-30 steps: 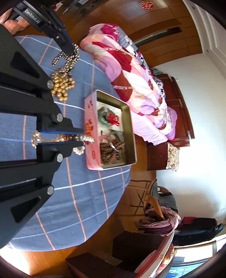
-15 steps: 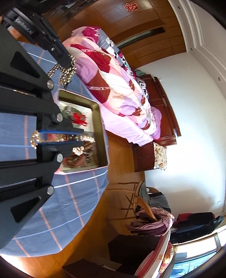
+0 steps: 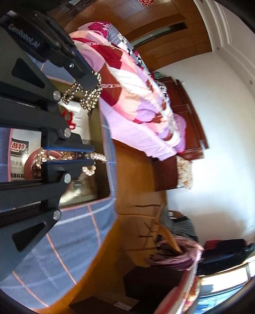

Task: Organize jewelry
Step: 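Lower the silver chain into the tin with the left tool while the right tool releases the pearls, then withdraw both tools from the tin toward the gold bead strand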

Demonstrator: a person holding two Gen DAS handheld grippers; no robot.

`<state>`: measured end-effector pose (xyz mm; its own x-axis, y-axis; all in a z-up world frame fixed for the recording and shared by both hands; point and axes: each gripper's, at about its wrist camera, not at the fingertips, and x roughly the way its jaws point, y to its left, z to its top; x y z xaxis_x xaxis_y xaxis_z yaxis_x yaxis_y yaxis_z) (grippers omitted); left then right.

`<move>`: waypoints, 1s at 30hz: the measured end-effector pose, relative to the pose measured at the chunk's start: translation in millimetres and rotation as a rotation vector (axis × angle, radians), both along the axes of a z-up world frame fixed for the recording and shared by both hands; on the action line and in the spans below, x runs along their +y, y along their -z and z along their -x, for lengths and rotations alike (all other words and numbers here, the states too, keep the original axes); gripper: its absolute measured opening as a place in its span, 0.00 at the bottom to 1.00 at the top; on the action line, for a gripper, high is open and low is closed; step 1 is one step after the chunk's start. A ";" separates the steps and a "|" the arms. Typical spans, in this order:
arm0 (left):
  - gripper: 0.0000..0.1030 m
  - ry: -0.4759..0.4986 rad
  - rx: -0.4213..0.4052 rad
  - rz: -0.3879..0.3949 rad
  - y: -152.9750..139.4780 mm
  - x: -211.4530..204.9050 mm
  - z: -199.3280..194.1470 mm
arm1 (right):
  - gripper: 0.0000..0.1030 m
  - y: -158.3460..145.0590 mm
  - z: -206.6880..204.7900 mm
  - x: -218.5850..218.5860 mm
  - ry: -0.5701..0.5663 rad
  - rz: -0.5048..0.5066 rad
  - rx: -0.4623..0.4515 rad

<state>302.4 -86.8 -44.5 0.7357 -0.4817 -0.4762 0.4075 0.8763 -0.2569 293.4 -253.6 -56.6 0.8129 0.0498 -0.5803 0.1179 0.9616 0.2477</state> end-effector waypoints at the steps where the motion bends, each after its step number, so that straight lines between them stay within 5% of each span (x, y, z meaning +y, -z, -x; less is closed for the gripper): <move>1: 0.08 -0.004 0.017 -0.009 4.3 -1.0 -1.8 | 0.09 5.8 -2.0 0.6 -0.006 0.004 0.017; 14: 0.09 -0.055 0.071 -0.073 12.6 -4.2 -5.2 | 0.15 12.5 -6.9 1.4 -0.025 0.018 0.033; 16: 0.09 -0.049 0.076 -0.073 13.2 -5.6 -6.2 | 0.31 12.0 -6.3 0.7 -0.028 0.006 0.037; 18: 0.20 -0.046 0.078 -0.069 14.0 -5.2 -5.7 | 0.49 11.5 -7.1 -2.0 -0.021 -0.001 0.030; 23: 0.68 -0.130 0.054 -0.054 9.1 3.3 -2.3 | 0.50 4.7 -3.6 -16.1 0.032 -0.037 0.002; 30: 0.73 -0.146 0.038 -0.050 -0.5 5.4 3.2 | 0.68 -4.3 0.6 -22.6 0.055 -0.081 0.004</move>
